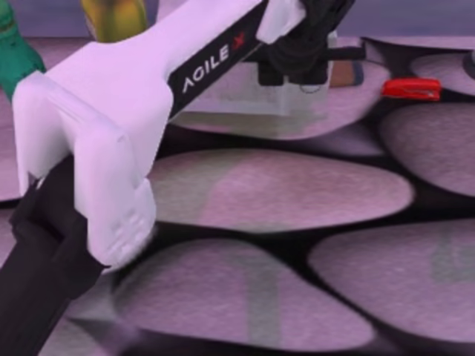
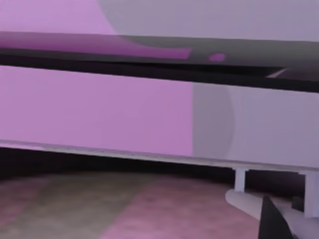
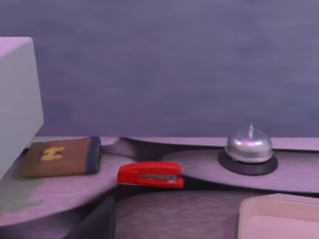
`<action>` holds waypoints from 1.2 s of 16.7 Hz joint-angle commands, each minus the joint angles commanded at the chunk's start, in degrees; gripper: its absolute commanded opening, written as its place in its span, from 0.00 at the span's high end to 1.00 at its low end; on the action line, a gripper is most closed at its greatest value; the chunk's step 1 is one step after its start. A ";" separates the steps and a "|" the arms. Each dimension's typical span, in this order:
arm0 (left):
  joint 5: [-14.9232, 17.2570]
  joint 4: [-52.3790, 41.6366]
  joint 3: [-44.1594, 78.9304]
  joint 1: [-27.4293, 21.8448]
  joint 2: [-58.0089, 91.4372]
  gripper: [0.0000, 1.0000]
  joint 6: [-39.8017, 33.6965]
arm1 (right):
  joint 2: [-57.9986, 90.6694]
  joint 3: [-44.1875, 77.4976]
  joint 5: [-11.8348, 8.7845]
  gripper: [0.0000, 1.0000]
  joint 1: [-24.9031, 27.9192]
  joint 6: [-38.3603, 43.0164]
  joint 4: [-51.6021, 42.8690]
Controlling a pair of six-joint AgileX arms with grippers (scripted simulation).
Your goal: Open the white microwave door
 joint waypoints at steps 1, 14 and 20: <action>0.00 0.00 0.00 0.00 0.00 1.00 0.00 | 0.00 0.00 0.00 0.00 0.00 0.00 0.00; 0.26 0.14 0.01 -0.55 0.44 1.00 -0.20 | 0.00 0.00 0.00 0.00 0.00 0.00 0.00; 0.77 3.89 -6.88 -0.20 -3.67 1.00 1.63 | 0.00 0.00 0.00 0.00 0.00 0.00 0.00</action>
